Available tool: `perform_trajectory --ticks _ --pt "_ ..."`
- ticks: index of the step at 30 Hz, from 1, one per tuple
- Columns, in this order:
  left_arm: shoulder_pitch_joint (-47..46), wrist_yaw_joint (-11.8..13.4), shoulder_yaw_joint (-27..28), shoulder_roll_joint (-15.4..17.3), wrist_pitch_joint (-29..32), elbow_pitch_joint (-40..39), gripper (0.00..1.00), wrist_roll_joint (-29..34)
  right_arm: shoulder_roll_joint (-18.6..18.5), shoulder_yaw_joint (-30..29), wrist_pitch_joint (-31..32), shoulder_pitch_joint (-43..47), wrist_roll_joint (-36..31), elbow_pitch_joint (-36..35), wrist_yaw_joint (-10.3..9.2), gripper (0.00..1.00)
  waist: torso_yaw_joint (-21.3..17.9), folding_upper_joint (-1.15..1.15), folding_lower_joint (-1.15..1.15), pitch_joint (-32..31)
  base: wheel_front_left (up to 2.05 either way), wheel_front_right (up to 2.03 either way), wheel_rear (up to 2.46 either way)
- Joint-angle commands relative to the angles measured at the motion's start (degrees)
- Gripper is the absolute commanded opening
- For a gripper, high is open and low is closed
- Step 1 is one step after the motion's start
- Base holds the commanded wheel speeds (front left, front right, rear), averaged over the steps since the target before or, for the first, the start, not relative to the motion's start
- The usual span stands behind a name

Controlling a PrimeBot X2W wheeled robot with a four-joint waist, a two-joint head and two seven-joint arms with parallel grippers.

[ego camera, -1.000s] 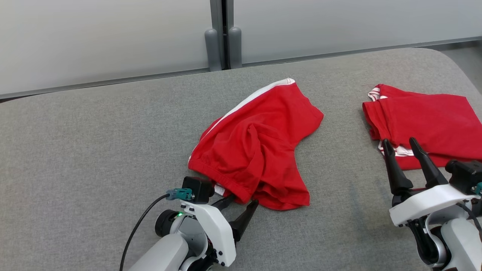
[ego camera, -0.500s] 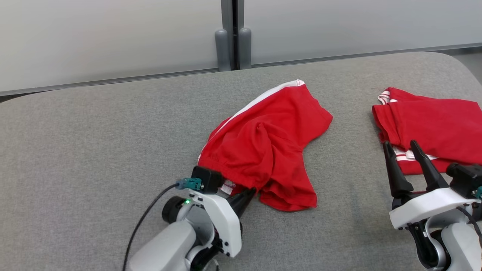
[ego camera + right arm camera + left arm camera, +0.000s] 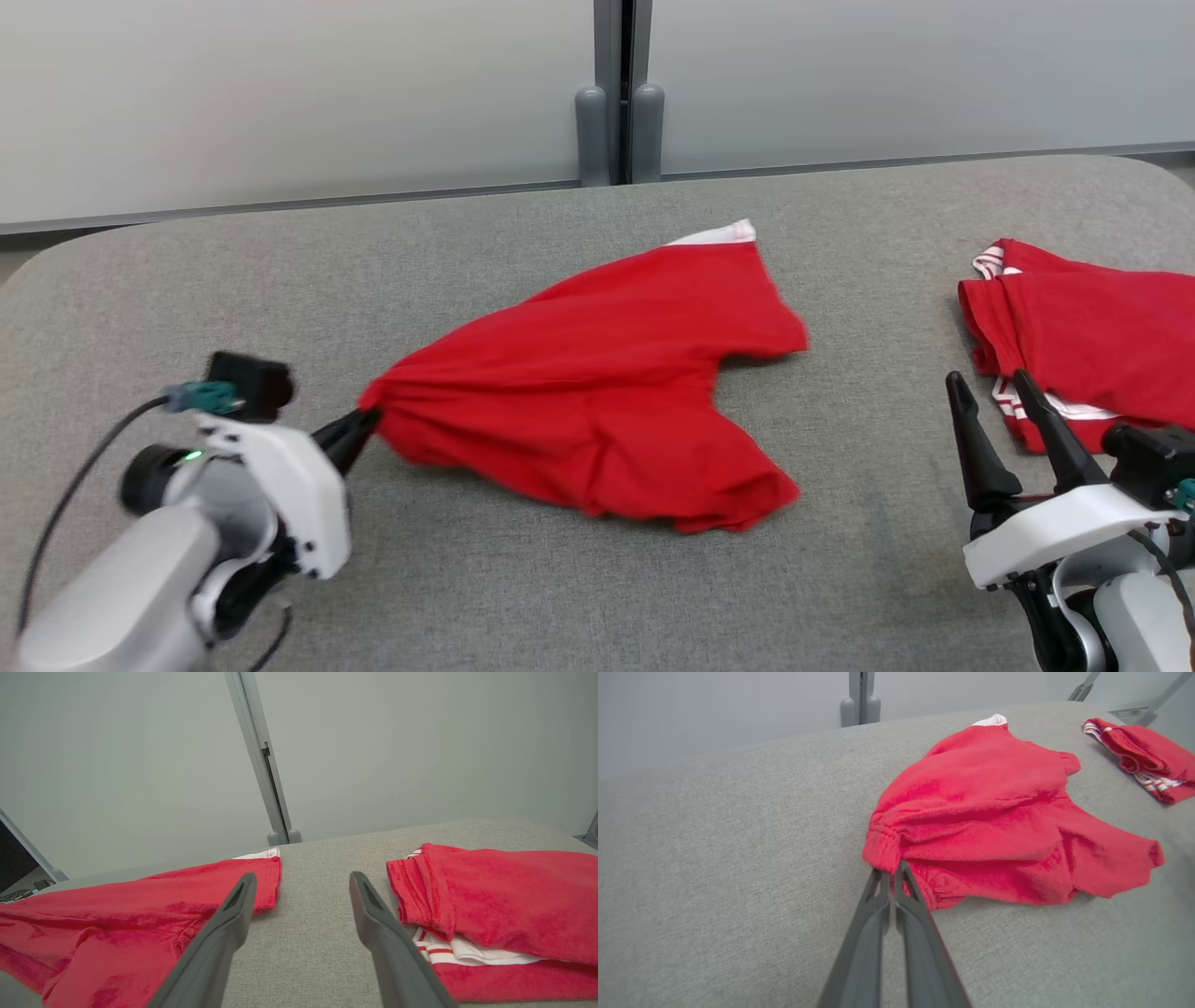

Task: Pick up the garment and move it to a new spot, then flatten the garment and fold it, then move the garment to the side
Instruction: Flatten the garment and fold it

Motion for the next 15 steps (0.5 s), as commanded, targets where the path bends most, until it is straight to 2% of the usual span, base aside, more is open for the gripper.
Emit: perform_trajectory --ticks 1,4,8,9,10,15 --pt "1.94 1.3 1.42 3.02 1.11 -1.08 0.0 -1.25 0.01 0.16 0.26 0.47 -0.37 -0.41 0.02 1.0 -0.15 0.0 0.0 0.18 0.0 0.0 0.0" --pt "3.92 3.31 2.44 7.45 1.87 -1.95 0.0 -1.14 -0.14 0.29 0.55 0.33 -0.19 -0.72 0.02 1.0 -0.61 0.0 0.0 0.68 0.0 0.0 0.0" --pt "6.62 5.43 2.63 10.25 0.98 -1.92 0.0 -0.24 -0.54 0.25 1.1 0.3 -0.31 -0.89 0.02 1.0 -0.92 0.0 0.0 1.22 0.0 0.0 0.0" --pt "7.12 6.06 2.54 10.67 0.52 -1.59 0.27 0.23 -0.61 0.35 1.11 0.24 -0.25 -0.97 0.02 1.0 -0.97 0.0 0.0 1.3 0.0 0.0 0.0" --pt "7.85 6.51 2.56 10.61 -0.21 -1.34 1.0 0.3 -0.73 0.39 1.14 0.2 -0.23 -1.02 0.02 1.0 -0.99 0.0 0.0 1.34 0.0 0.0 0.0" --pt "10.0 8.93 4.01 9.28 -6.44 -3.18 1.0 1.16 -1.29 1.33 1.78 0.62 -0.5 -1.59 0.02 1.0 -0.26 0.0 0.0 1.05 0.0 0.0 0.0"
